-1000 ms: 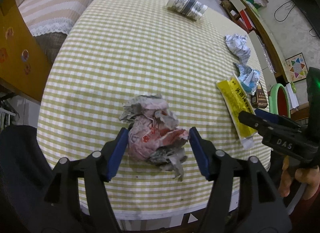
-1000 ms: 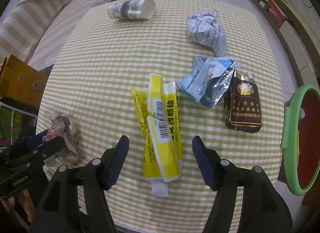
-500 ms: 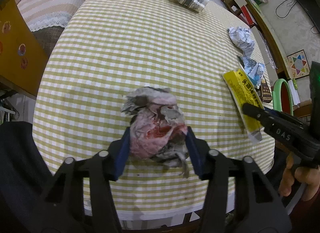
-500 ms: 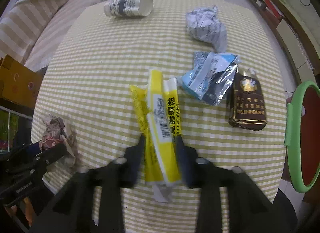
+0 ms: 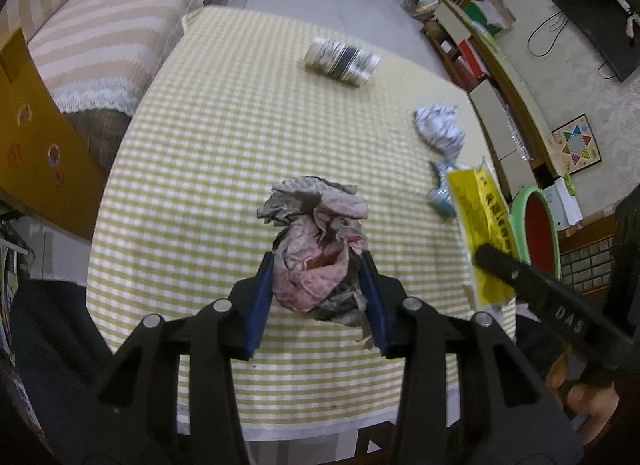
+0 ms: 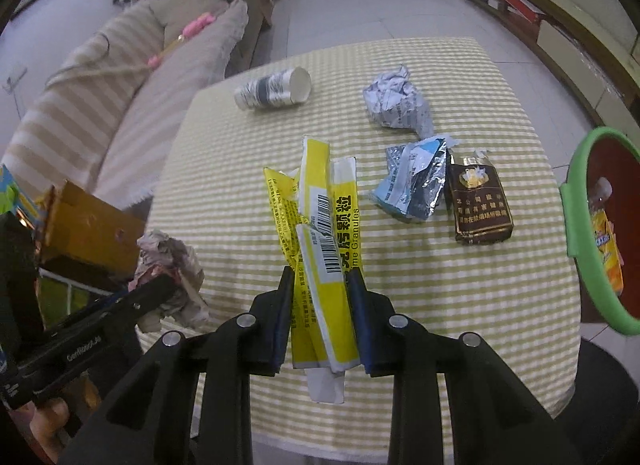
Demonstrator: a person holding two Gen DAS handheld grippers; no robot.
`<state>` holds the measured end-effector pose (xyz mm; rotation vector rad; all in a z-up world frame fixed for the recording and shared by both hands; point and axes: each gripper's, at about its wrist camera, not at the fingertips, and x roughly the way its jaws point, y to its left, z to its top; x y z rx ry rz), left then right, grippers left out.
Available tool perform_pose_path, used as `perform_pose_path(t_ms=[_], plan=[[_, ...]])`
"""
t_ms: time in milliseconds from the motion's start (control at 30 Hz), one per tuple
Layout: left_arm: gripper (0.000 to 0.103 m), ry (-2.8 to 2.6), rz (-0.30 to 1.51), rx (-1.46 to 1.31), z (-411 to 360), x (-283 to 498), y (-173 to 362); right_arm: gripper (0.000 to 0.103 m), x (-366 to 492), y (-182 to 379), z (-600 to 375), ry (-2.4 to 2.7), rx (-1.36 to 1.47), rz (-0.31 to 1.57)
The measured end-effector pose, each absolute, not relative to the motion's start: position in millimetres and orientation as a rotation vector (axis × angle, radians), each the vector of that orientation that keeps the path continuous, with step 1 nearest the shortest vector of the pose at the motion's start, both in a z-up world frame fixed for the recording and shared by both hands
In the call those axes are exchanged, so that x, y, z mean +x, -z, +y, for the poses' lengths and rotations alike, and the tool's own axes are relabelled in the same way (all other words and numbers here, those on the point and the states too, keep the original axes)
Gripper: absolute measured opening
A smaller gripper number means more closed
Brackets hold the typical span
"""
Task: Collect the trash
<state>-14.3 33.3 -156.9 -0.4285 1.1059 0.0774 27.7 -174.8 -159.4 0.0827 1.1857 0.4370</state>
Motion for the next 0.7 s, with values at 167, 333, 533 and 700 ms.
perform_pose_path(t_ms=[167, 333, 533, 700], plan=[[0.040, -0.061, 1.075, -0.432, 32.1, -12.3, 140.9, 0.027, 22.7, 142.5, -181.0, -0.441, 0.121, 1.159], [0.040, -0.029, 1.045, -0.426, 22.5, -7.1, 125.7, 0.027, 22.9, 124.9, -192.0, -0.431, 0.142, 1.113], [0.040, 0.001, 1.033, -0.406, 8.7, -2.3, 117.6, 0.027, 22.9, 113.5, -208.5, -0.407, 0.158, 1.082], [0.040, 0.023, 1.031, -0.383, -1.7, 2.4, 115.8, 0.027, 23.2, 114.3, -226.2, -0.367, 0.182, 1.078]])
